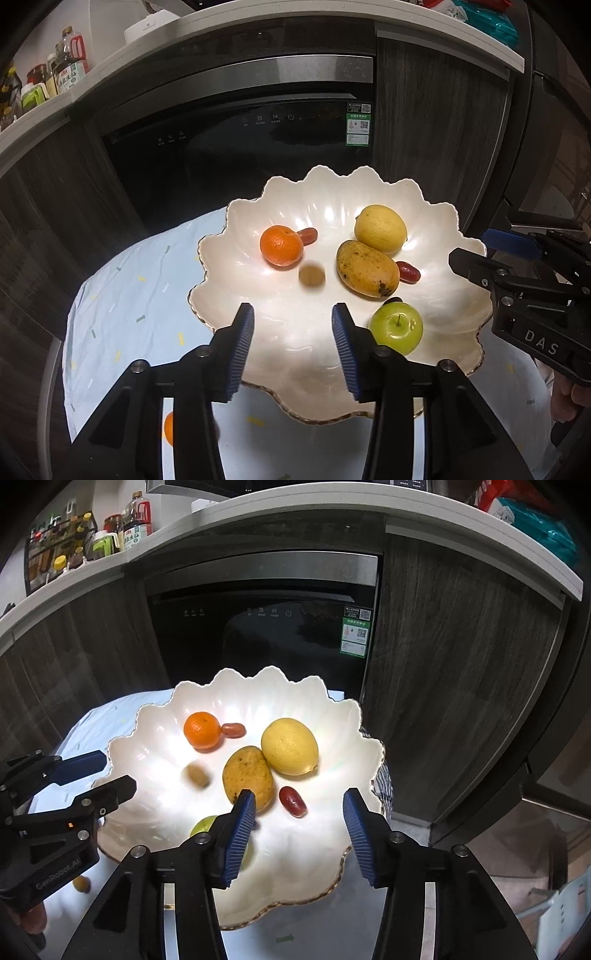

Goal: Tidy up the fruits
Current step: 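Open the left tool over the bowl while the right tool releases the blueberry, then withdraw both open tools from the bowl toward the tangerine and longan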

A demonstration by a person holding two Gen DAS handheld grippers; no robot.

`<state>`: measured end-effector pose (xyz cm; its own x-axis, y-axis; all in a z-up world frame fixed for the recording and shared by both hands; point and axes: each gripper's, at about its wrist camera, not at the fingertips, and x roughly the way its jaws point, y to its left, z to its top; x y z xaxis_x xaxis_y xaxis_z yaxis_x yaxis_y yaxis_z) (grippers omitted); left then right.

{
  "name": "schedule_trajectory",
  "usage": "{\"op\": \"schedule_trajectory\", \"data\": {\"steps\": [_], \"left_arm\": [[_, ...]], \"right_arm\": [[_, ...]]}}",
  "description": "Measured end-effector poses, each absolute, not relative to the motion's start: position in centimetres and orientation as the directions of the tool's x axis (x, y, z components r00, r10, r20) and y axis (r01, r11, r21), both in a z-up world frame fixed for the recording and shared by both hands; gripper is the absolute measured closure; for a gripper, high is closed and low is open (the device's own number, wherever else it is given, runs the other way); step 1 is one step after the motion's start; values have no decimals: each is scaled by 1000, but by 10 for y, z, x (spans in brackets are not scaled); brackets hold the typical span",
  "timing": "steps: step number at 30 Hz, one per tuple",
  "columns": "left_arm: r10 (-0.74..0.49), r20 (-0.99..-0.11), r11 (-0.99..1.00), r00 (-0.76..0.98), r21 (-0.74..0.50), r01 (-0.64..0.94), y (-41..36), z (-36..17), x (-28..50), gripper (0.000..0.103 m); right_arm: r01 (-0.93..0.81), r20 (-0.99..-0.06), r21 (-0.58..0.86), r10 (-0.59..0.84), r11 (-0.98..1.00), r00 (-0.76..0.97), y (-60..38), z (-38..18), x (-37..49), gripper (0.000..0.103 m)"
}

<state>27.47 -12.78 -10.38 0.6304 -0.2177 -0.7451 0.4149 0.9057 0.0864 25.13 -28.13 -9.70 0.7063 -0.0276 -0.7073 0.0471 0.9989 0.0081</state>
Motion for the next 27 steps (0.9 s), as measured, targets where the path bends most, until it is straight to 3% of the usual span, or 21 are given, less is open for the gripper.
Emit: {"op": "schedule_trajectory", "data": {"steps": [2,6,12,27], "left_arm": [[-211,-739,907,639,95,410,-127,-102,272,44],[-206,-727,910,655,104,402,-123,-95,266,43],[-200,-715,918,670,102,383,-112,-85,256,36],[-186,-685,938,704,88,334,-78,-61,232,35]], "right_arm": [[50,-704,10,-29,999,710,-281,-96,250,43],[56,-693,16,-30,998,720,-279,-92,245,36],[51,-687,18,-25,999,726,-271,-86,238,35],[27,-654,-8,-26,1000,756,-240,-56,218,34]]}}
